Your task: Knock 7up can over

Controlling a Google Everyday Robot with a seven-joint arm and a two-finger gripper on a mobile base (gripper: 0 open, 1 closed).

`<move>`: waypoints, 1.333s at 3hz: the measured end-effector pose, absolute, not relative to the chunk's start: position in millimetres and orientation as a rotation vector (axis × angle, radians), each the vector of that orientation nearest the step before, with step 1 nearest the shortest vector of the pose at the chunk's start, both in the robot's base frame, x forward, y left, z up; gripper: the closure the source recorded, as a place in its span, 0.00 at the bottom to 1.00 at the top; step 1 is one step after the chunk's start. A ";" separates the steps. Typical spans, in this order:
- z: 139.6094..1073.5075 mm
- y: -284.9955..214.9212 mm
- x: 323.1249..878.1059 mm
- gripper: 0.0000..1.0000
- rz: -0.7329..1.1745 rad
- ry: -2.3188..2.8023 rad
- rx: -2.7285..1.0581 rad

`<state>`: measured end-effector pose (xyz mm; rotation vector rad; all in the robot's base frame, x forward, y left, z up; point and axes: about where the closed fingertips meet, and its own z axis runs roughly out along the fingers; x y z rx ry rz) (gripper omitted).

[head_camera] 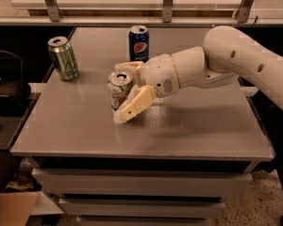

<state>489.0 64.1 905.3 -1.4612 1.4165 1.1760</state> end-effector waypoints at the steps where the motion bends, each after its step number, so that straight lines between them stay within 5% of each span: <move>1: 901.5 68.6 496.7 0.00 1.202 1.384 -1.435; 4: 885.7 59.1 501.4 0.65 1.254 1.326 -1.375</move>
Offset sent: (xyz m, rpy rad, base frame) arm 0.0195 0.0009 -0.0112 0.1315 0.0005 -0.0017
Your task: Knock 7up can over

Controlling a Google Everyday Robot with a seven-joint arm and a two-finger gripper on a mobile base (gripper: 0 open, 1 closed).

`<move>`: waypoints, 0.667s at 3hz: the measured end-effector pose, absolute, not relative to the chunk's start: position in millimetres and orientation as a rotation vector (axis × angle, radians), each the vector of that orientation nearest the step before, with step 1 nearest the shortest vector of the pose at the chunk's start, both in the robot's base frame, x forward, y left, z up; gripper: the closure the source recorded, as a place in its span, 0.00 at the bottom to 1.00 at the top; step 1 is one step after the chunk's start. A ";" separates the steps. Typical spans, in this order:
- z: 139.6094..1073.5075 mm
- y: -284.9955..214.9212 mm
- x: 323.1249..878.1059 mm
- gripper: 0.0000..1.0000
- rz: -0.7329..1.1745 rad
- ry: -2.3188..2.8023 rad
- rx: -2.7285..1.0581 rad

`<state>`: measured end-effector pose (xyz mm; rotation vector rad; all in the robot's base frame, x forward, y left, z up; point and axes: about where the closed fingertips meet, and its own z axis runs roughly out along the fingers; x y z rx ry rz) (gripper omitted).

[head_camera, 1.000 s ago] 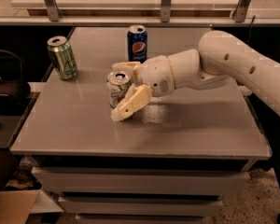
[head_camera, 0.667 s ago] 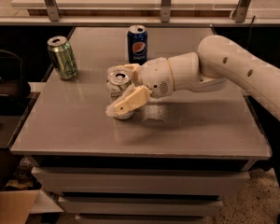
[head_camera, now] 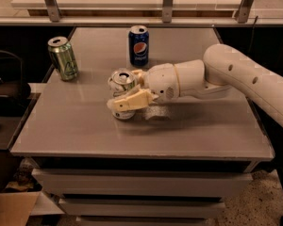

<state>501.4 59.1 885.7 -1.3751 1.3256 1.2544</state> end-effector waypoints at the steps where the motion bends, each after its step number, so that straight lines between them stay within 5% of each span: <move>1: 886.2 56.3 501.9 0.87 1.248 1.327 -1.377; 2: 893.8 27.7 514.4 1.00 1.093 1.362 -1.438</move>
Offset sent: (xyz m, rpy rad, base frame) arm 0.0402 -0.0926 0.0243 -0.2582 -0.2513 -0.1502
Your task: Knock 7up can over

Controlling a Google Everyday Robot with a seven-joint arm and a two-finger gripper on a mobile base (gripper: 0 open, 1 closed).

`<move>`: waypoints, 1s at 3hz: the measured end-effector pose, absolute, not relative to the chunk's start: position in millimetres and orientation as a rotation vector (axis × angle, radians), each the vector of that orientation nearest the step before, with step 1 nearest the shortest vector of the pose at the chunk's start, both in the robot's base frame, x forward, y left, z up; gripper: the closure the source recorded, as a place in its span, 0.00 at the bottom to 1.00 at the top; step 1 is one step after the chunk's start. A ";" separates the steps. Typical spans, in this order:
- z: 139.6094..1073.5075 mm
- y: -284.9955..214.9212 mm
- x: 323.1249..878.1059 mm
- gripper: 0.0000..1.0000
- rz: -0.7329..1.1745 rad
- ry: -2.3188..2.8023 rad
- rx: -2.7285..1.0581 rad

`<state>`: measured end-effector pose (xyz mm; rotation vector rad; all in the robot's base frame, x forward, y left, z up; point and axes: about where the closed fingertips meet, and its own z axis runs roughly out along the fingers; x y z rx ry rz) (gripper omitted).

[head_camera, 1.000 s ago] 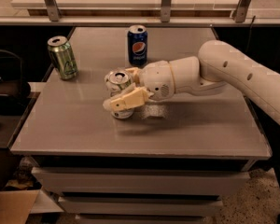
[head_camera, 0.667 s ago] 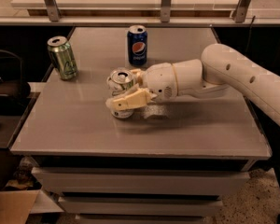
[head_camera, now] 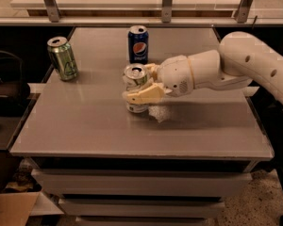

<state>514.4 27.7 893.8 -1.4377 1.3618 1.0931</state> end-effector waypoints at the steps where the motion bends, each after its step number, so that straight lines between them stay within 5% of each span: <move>1: 908.6 -6.0 532.1 1.00 0.831 1.415 -1.542; 3: 928.1 -22.2 533.1 1.00 0.267 1.382 -1.869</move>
Offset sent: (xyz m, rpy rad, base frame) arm 0.0410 -0.0868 0.0481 -0.6587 -0.5386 -0.1643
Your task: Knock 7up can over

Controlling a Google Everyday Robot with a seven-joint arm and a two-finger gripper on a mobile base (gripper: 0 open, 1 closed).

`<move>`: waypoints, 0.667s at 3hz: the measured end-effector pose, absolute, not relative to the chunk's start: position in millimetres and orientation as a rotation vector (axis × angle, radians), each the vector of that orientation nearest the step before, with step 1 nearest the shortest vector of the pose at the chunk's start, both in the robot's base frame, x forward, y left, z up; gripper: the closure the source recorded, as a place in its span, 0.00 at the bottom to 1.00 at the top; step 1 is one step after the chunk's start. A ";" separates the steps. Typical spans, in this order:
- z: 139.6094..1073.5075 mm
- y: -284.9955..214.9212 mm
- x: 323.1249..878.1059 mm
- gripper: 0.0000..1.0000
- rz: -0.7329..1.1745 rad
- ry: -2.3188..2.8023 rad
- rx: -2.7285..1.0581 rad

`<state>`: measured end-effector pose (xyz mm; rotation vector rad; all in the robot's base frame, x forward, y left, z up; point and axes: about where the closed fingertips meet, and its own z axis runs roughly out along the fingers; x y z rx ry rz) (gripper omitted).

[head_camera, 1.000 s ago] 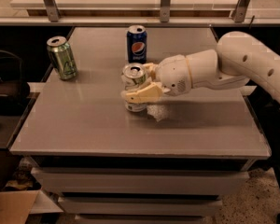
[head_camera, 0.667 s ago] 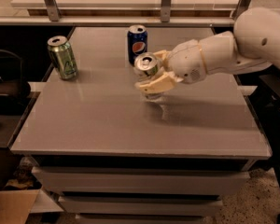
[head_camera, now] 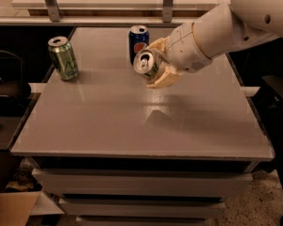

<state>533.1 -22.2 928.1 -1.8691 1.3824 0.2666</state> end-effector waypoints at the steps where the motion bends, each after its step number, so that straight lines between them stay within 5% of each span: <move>1: 929.5 -6.5 515.7 1.00 0.085 1.260 -2.062; 2: 920.7 11.6 496.7 1.00 0.000 1.130 -2.246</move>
Offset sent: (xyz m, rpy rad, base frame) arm -0.0567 0.0513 -0.0219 -0.4629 -0.2342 0.3976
